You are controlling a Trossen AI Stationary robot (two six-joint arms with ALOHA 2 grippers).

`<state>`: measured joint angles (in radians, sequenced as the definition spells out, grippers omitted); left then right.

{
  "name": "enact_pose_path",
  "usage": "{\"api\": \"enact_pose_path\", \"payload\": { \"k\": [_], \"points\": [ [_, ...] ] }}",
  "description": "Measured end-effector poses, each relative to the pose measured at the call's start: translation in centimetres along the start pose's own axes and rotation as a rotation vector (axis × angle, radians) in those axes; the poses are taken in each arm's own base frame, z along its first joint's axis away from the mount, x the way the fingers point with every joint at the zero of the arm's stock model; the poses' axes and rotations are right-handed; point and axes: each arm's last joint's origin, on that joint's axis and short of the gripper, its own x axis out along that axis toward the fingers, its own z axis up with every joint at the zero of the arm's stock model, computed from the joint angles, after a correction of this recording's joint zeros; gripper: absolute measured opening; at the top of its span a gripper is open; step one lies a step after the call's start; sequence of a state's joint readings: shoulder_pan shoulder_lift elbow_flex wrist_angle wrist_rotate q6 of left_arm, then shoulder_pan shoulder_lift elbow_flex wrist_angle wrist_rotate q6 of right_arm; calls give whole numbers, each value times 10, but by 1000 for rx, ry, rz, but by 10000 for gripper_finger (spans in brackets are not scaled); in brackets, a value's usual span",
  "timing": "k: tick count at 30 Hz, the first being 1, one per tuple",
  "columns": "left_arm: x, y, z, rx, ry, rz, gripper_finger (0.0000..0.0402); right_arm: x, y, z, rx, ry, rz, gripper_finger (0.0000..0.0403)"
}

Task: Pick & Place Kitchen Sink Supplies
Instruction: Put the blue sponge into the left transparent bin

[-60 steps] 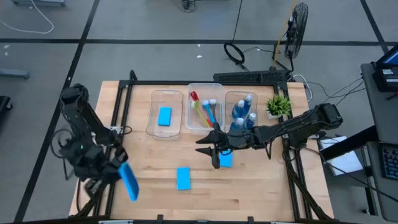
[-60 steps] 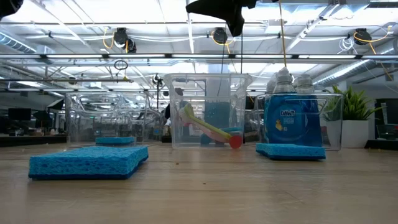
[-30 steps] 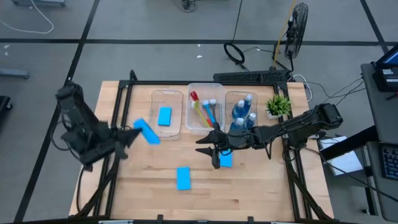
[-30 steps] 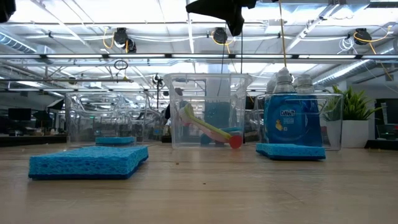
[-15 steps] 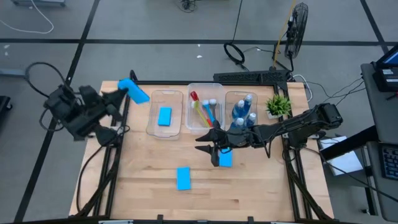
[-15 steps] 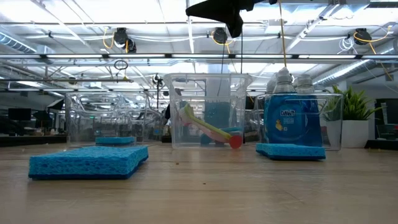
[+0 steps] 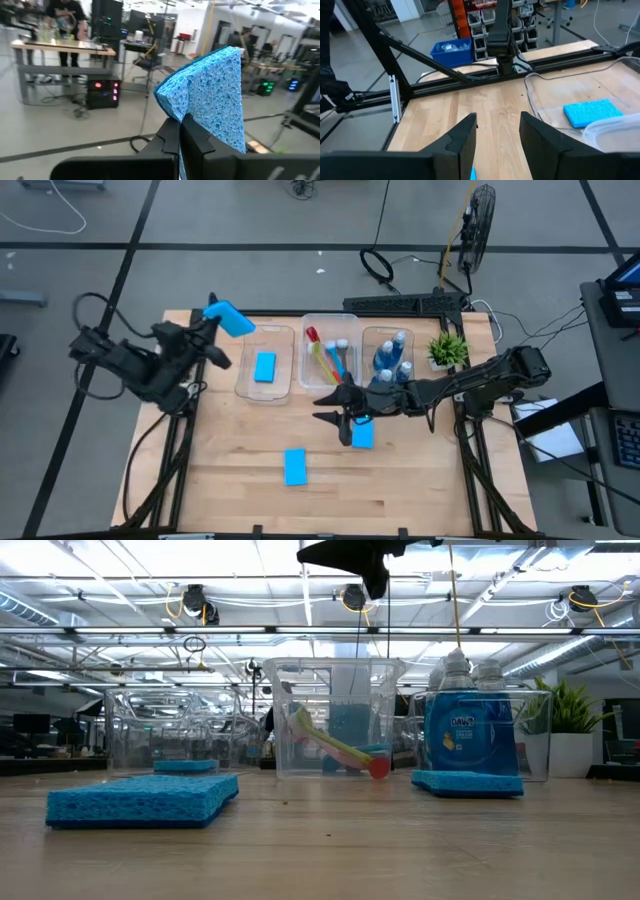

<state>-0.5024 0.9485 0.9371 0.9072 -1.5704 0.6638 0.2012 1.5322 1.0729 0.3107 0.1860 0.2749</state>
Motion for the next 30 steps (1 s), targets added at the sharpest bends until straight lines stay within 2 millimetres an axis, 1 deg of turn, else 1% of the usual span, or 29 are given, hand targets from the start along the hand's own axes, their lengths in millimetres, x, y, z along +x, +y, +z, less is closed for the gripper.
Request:
{"api": "enact_pose_path", "payload": {
  "k": [8, 15, 21, 24, 30],
  "points": [
    [8, -27, -24, 62, -9, 42, 0, 0, 1, 2, 4, -20, 8, 134],
    [11, -48, -45, 83, -10, 50, 0, 0, 1, 2, 4, -19, 10, 134],
    [8, -59, -60, 92, -6, 33, 0, 0, 1, 2, 4, -19, 10, 134],
    [-1, -62, -61, 49, -9, -34, 0, 0, 1, 2, 4, -19, 10, 134],
    [-9, -63, -53, -14, -73, -297, 0, 0, 1, 2, 4, -18, 11, 134]
  ]
}}
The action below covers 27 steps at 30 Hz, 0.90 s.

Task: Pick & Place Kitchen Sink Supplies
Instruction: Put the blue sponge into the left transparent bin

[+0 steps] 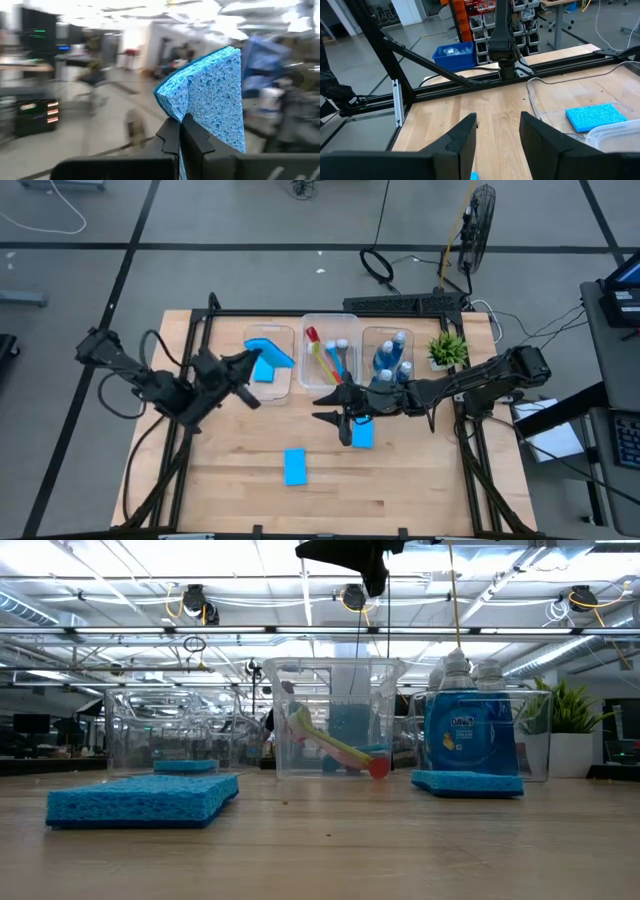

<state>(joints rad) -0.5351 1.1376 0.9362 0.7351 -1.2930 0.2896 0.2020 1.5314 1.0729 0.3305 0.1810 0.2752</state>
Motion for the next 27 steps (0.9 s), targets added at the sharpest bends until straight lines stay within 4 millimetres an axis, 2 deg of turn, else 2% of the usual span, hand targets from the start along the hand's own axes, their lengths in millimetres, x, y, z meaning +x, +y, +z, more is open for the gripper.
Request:
{"api": "enact_pose_path", "payload": {
  "k": [4, 8, 12, 16, 27],
  "points": [
    [5, 2, 4, -5, 42, -145, 0, 0, 0, 0, 0, 1, 3, 134],
    [21, 15, 21, -76, 246, -221, 0, 0, 1, 0, -1, 3, 5, 134],
    [46, 30, 26, -98, 463, -119, 0, 0, 1, -1, -2, 8, 4, 134],
    [69, 50, 27, -162, 595, -5, 0, 0, 1, -1, -1, 8, 4, 134],
    [125, 114, -13, -186, 1030, 225, 1, 0, 1, -1, -2, 8, 2, 134]
  ]
}}
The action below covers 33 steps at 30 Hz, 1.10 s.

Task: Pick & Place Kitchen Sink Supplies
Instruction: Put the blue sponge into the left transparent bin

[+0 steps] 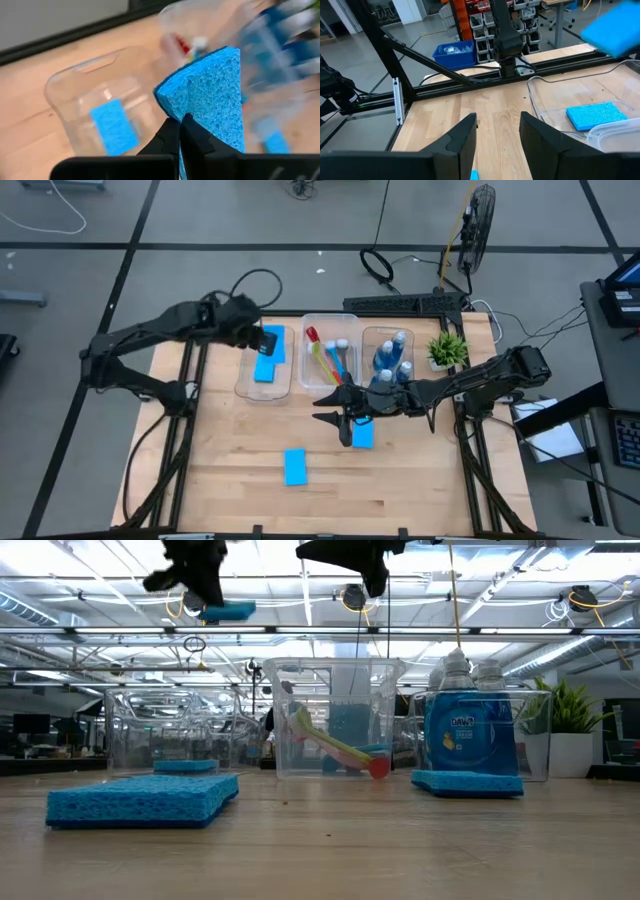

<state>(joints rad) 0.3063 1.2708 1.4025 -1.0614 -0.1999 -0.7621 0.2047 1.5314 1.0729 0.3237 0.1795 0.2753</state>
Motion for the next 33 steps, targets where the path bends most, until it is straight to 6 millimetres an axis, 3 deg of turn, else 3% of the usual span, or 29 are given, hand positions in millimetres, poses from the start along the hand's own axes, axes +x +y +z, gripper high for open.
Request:
{"api": "enact_pose_path", "payload": {
  "k": [5, 9, 20, 33],
  "points": [
    [33, 19, 19, 20, 110, 62, 1, 0, 0, 0, 2, 0, 0, 134],
    [62, 37, 23, 38, 216, 143, 1, 0, 0, 0, 28, 0, -1, 134],
    [135, 87, -21, -72, 347, 88, 1, 0, 0, 0, 30, 1, -1, 134],
    [160, 102, -35, -89, 347, 125, 1, 0, 0, 0, 31, 1, -1, 134]
  ]
}}
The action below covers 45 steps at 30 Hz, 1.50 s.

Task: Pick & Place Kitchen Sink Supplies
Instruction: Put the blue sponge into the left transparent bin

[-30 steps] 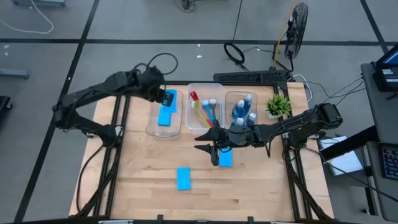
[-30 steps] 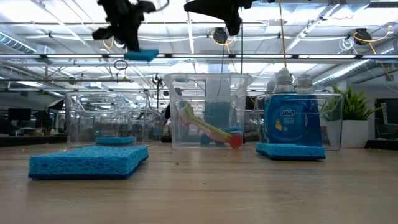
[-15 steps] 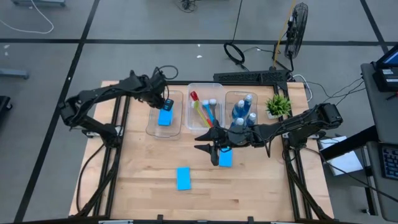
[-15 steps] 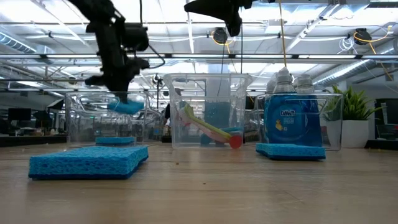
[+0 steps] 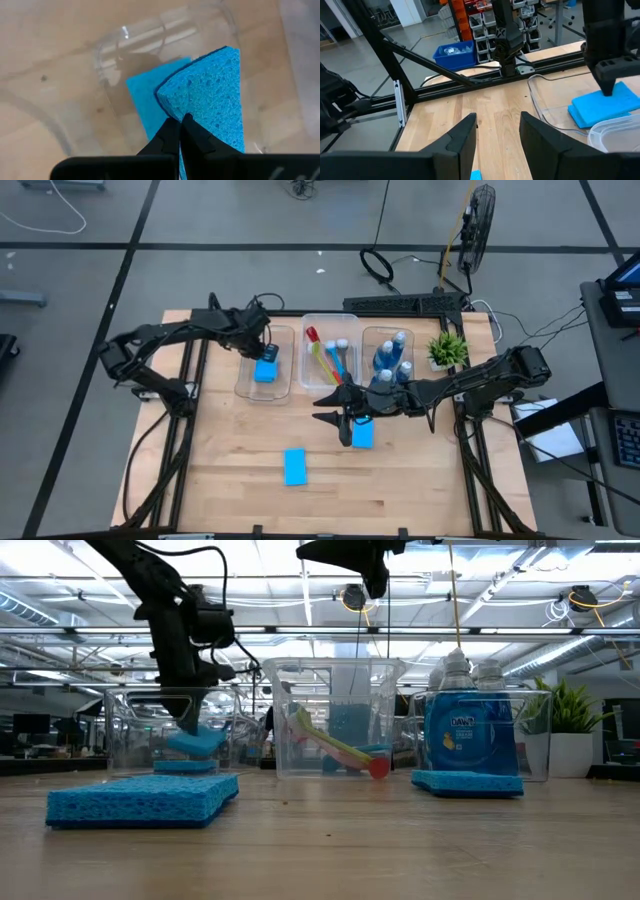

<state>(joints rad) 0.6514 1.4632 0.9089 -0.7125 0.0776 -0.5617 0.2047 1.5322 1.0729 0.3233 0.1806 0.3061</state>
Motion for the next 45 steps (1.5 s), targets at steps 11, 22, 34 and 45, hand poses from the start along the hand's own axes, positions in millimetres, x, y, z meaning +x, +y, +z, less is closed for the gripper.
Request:
{"api": "enact_pose_path", "payload": {
  "k": [11, 22, 34, 45],
  "points": [
    [14, -1, 4, 33, 19, 2, 8, 0, 0, 0, 26, 0, 0, 134],
    [4, -3, 3, 44, -3, -39, 126, 0, 0, 0, 26, 0, 0, 134],
    [-74, -9, -21, 88, -137, -370, 251, -2, 5, -2, -2, 50, 106, 134],
    [-141, -30, -89, 261, -217, -662, 250, -16, 14, -4, -15, 143, 134, 134]
  ]
}}
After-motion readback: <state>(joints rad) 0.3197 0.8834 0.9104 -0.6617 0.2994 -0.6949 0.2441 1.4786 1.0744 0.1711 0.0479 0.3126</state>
